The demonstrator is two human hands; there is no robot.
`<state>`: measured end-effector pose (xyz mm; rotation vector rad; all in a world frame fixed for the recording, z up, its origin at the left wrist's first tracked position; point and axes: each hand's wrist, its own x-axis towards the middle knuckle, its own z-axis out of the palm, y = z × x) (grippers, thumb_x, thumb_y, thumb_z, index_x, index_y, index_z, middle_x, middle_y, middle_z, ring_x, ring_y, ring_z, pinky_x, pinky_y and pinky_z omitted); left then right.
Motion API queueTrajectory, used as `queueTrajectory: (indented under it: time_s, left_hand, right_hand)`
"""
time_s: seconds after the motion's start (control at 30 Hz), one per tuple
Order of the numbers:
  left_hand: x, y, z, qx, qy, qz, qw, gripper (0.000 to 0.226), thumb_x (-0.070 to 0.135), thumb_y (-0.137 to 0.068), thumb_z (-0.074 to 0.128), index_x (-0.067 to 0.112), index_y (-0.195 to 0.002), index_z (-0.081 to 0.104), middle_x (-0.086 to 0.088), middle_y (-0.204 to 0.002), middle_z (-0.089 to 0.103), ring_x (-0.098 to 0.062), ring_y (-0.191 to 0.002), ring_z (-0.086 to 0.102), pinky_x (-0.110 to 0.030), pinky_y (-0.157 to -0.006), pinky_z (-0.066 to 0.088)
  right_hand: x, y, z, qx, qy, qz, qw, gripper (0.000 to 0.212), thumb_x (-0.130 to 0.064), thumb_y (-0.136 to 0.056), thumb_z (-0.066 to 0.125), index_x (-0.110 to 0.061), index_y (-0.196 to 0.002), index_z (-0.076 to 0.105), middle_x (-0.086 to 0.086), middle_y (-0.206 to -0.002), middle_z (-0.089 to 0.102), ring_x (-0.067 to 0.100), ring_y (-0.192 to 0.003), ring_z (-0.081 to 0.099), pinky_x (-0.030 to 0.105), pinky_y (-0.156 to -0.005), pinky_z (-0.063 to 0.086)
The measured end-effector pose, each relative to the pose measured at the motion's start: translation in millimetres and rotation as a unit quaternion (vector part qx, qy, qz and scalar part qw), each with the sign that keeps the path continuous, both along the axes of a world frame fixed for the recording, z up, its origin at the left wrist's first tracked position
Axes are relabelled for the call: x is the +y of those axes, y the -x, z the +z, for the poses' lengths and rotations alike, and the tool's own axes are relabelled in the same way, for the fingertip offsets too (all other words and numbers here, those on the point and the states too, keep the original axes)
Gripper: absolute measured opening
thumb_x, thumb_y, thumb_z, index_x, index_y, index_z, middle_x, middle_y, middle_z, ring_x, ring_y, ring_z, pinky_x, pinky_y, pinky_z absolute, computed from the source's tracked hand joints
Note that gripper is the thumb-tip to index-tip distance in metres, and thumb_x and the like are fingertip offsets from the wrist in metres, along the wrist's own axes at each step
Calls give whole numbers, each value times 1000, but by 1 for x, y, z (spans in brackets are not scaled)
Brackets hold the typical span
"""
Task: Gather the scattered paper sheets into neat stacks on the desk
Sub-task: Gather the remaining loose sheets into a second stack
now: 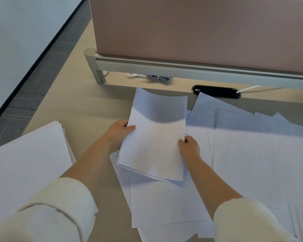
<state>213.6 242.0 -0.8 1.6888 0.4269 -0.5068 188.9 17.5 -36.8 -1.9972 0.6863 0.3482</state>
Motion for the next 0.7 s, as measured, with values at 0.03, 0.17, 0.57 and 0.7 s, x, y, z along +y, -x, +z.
queueTrajectory:
  time_s: [0.03,0.17,0.57,0.7]
  left_hand:
    - [0,1,4,-3,22,-7,1000,12,10,-94,51,9,-93,63,-8,-91,69,-10,-64,69,-22,-59,55]
    - [-5,8,27,-16,155,16,988,17,6,-93,47,7,-97,63,-4,-84,74,-21,-73,70,-31,-69,58]
    - [-61,64,72,-26,334,52,941,43,15,-20,71,4,-61,74,-9,-56,68,-20,-46,65,-20,-44,51]
    - [-55,82,51,-13,273,59,960,36,12,-42,59,8,-75,74,-8,-64,70,-19,-52,66,-22,-46,53]
  right_hand:
    - [0,0,0,1,-3,2,1000,29,-11,-88,43,-16,-62,29,0,-59,33,17,-55,30,28,-51,23]
    - [-3,1,3,12,-22,25,999,29,-11,-84,48,-15,-60,31,0,-58,34,18,-55,31,26,-52,23]
    - [-35,26,35,69,-495,56,864,53,-50,-88,47,-14,-125,60,9,-116,67,23,-99,66,38,-88,52]
    - [-64,34,31,-19,-285,70,956,35,-18,-92,58,-6,-125,54,9,-108,67,24,-91,66,40,-82,55]
